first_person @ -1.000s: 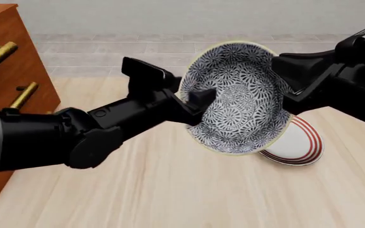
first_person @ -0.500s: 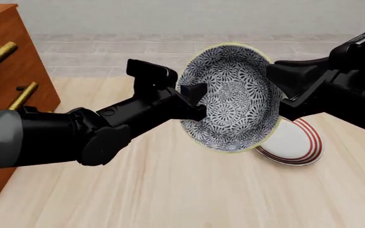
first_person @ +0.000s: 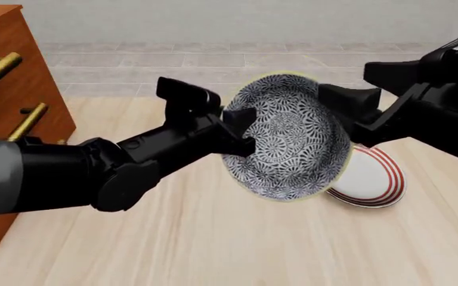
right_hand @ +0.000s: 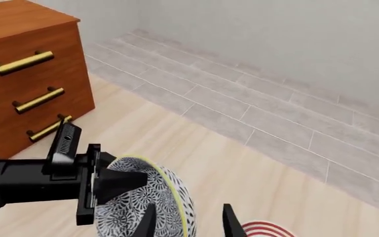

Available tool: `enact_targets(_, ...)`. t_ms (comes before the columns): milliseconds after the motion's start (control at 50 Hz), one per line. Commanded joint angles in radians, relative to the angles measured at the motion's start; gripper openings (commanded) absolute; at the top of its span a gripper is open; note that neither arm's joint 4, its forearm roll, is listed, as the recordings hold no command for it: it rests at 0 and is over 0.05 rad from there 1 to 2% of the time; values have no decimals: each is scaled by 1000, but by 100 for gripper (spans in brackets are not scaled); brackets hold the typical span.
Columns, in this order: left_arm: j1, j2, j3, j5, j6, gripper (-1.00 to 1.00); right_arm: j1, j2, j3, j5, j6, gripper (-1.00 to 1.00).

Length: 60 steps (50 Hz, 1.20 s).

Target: Put the bowl on top of the cabinet.

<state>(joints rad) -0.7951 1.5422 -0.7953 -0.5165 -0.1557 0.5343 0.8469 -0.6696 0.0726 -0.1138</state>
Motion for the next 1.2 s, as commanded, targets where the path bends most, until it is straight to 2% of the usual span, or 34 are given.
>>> enact_targets(20, 7, -8, 9, 2, 16, -100, -5, -10, -14, 3, 15, 100)
enact_targets(240, 28, -24, 16, 4, 42, -100, 5, -46, -23, 31, 28, 100)
enact_targets(400, 57, -65, 20, 23, 79, -100, 30, -108, -42, 86, 48, 100)
enact_targets(540, 95, -103, 32, 40, 142, -100, 37, -147, -52, 118, 47, 100)
enact_targets(660, 99, -134, 55, 47, 153, -100, 38, -161, -56, 130, 46, 100)
enact_targets(1200, 175, -360, 129, 153, 245, -100, 30, -148, -44, 113, 35, 100)
